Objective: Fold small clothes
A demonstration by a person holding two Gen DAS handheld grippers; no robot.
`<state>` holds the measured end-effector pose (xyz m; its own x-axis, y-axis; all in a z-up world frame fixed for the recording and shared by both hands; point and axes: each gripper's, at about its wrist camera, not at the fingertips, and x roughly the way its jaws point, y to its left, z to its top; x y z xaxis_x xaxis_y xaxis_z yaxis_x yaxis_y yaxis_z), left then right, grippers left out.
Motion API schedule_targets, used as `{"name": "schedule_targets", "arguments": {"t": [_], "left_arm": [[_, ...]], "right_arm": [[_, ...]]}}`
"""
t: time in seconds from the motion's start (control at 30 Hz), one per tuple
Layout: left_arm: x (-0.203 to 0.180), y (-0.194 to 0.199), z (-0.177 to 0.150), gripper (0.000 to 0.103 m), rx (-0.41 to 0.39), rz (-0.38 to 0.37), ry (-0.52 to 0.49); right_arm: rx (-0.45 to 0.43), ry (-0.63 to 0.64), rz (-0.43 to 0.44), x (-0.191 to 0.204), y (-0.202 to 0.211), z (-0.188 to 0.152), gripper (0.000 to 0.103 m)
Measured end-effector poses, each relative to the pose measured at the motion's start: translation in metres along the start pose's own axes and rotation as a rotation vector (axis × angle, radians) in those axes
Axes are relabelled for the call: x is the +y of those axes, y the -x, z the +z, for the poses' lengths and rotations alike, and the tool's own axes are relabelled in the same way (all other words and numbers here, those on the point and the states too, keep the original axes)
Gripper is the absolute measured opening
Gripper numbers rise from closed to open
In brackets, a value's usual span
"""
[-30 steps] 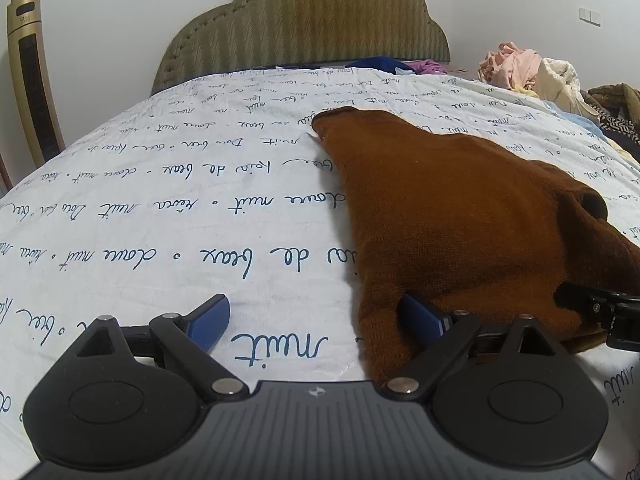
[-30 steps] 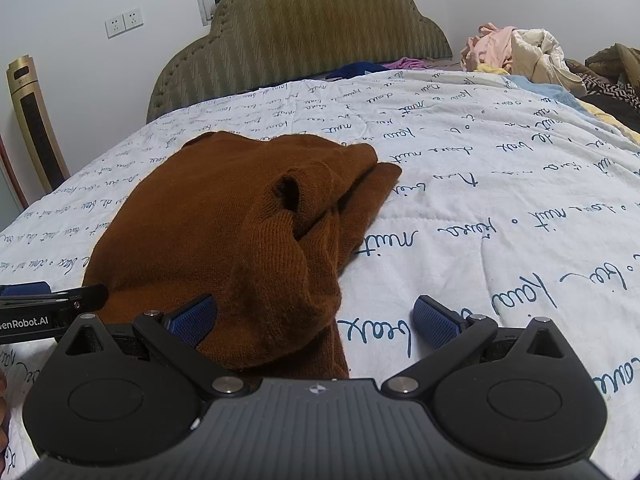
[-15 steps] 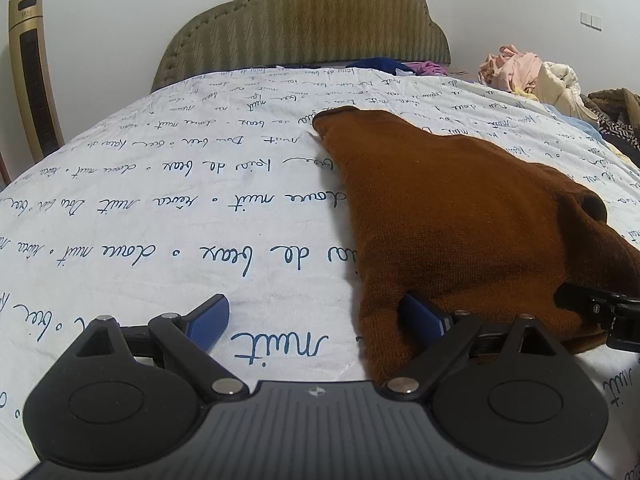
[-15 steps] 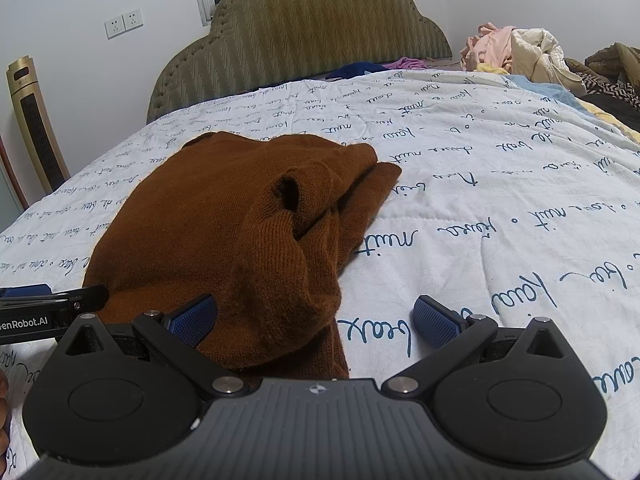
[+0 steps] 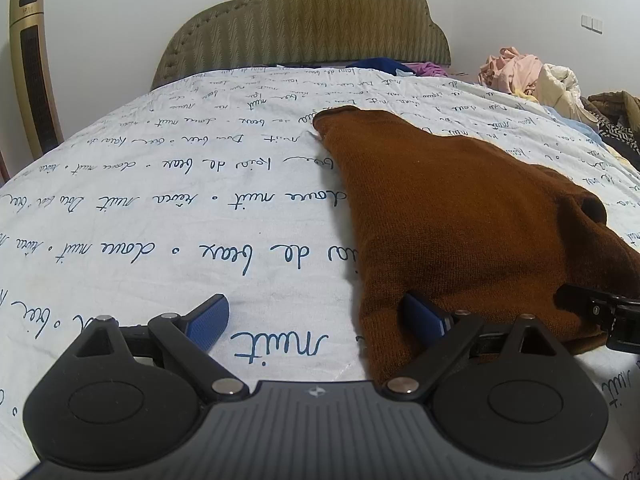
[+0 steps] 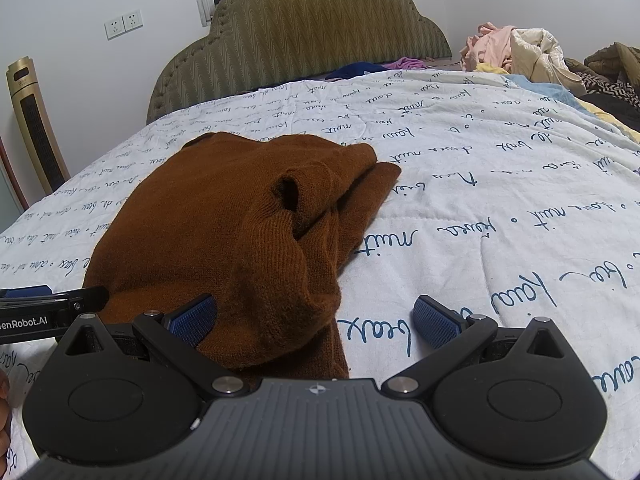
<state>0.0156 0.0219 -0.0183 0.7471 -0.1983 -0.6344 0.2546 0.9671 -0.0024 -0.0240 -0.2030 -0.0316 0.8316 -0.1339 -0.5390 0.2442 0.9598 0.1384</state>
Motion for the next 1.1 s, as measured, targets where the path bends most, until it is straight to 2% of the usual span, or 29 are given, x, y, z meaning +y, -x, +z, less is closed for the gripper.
{"name": "schedule_targets", "arguments": {"t": [1.1], "left_arm": [[0.0035, -0.0024, -0.0006, 0.100, 0.009, -0.006, 0.029]], "right_arm": [[-0.003, -0.007, 0.001, 0.0002, 0.0003, -0.0004, 0.103]]}}
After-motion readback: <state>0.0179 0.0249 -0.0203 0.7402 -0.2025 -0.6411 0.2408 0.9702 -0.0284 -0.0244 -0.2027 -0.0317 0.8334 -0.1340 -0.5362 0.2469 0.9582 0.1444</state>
